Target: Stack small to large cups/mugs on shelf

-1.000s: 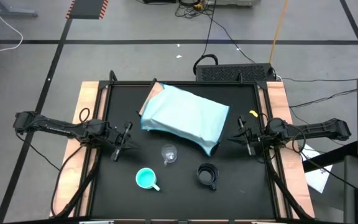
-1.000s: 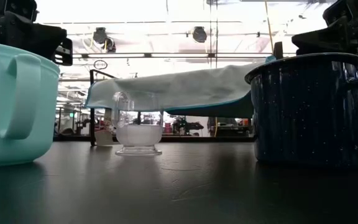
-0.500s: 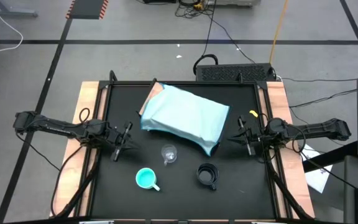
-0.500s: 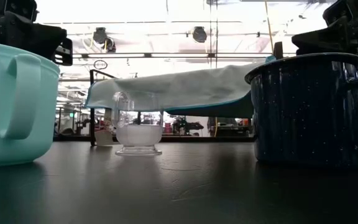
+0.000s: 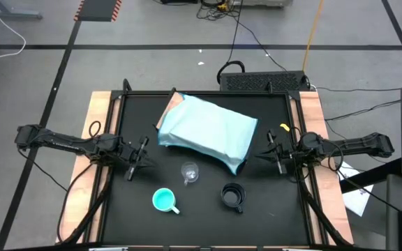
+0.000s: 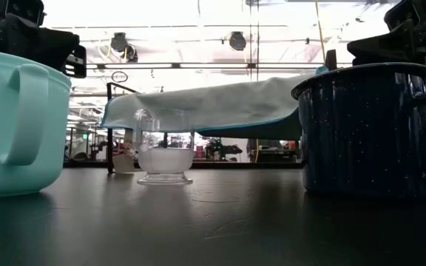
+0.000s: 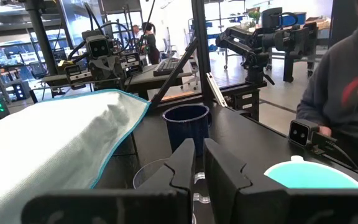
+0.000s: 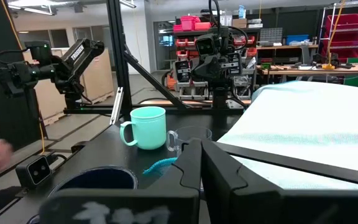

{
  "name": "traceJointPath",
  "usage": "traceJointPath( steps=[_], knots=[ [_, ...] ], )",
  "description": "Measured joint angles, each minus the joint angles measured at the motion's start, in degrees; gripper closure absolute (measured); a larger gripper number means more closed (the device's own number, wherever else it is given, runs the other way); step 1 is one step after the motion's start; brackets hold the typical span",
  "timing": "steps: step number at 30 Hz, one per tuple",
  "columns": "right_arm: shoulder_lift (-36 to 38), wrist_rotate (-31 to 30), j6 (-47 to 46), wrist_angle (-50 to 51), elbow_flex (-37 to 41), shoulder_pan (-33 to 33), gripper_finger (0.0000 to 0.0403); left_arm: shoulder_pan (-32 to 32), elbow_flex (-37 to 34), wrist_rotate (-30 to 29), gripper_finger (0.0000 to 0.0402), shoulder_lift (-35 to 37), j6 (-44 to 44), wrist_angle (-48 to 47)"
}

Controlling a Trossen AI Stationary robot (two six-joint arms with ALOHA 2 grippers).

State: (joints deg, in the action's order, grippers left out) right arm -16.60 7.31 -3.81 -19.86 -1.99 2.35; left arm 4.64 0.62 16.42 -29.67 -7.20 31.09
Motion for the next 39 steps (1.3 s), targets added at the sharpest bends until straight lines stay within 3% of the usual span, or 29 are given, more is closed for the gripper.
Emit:
traceJointPath(
  steps=[30, 39],
  knots=[
    [0.0, 0.0, 0.0, 0.0, 0.0, 0.0, 0.0403, 0.0, 0.0, 0.0, 0.0364, 0.0, 0.0, 0.0],
    [0.0, 0.0, 0.0, 0.0, 0.0, 0.0, 0.0403, 0.0, 0.0, 0.0, 0.0364, 0.0, 5.8, 0.0]
  ],
)
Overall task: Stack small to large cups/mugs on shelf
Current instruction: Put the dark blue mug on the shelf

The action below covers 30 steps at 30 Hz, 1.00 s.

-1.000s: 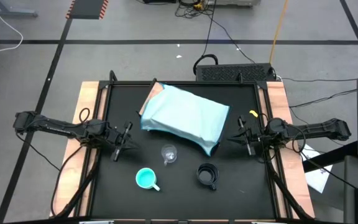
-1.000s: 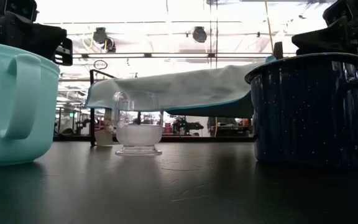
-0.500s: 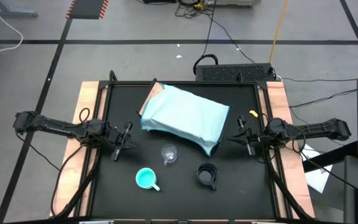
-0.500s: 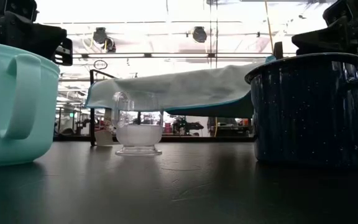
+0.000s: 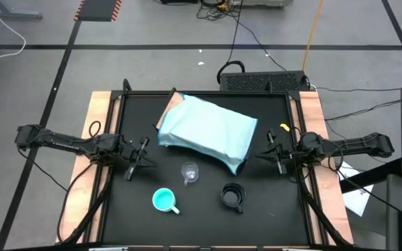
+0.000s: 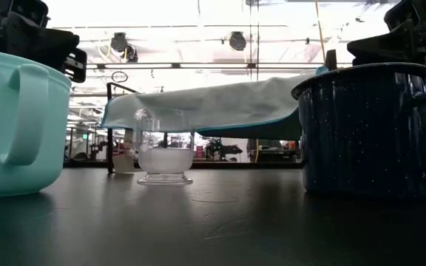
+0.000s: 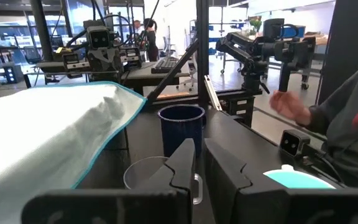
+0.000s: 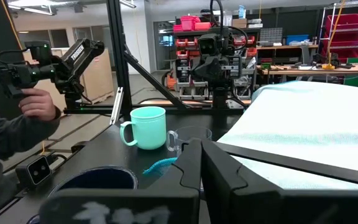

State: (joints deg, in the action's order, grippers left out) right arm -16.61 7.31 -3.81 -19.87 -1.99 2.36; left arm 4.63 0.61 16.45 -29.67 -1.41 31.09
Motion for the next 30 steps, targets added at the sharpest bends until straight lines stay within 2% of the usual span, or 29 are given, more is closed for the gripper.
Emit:
traceJointPath(
  steps=[30],
  knots=[
    [0.0, 0.0, 0.0, -2.0, 0.0, 0.0, 0.0403, 0.0, 0.0, 1.5, 0.0364, 0.0, 1.7, 0.2]
  ],
)
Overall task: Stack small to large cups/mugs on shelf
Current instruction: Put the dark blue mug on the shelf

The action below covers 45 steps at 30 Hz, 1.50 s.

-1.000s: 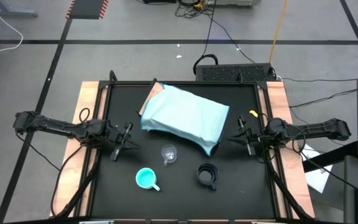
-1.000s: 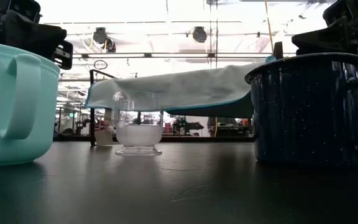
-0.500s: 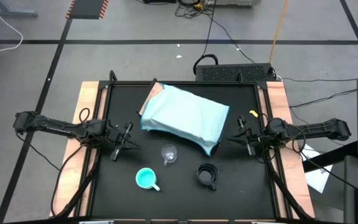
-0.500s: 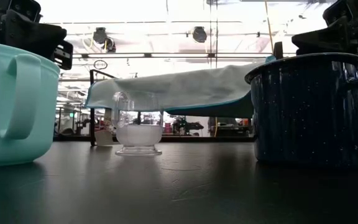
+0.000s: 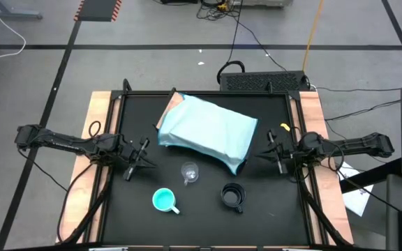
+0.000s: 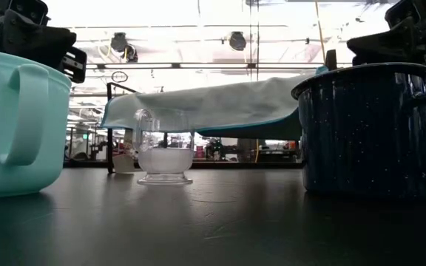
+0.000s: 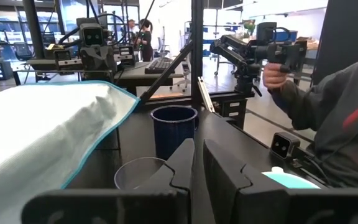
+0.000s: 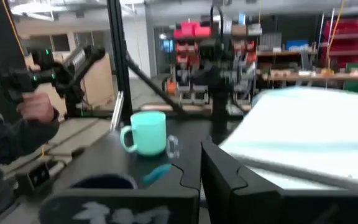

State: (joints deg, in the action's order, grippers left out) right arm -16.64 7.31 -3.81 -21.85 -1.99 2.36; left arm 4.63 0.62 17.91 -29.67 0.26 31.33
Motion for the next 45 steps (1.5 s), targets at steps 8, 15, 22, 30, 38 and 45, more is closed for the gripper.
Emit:
traceJointPath(
  steps=[8, 15, 22, 30, 38, 45],
  knots=[
    [0.0, 3.4, 4.5, -11.3, 0.0, 0.0, 0.0403, 0.0, 0.0, 0.0, 0.0364, 0.0, 0.0, -0.4],
    [-1.0, 13.9, 8.0, -9.3, -6.0, 0.1, 0.0403, 0.0, 0.0, 0.0, 0.0364, 0.0, 0.3, -0.3],
    [-8.4, 13.8, 9.1, -1.0, -15.1, 0.3, 0.0390, 0.0, 0.0, 0.0, 0.0364, 0.0, 0.3, -0.3],
    [-19.2, 13.9, 9.7, 8.7, -25.8, 4.1, 0.0305, 0.0, 0.0, 0.0, 0.0364, 0.0, 0.3, -0.3],
    [-26.5, 13.9, 14.7, 20.1, -34.7, 9.9, 0.0238, 0.0, 0.0, 0.0, 0.0364, 0.0, 0.3, -0.3],
    [-27.8, 13.2, 12.3, 21.3, -36.0, 13.6, 0.0221, 0.0, 0.0, 0.0, 0.0364, 0.0, -0.1, -0.3]
  ],
)
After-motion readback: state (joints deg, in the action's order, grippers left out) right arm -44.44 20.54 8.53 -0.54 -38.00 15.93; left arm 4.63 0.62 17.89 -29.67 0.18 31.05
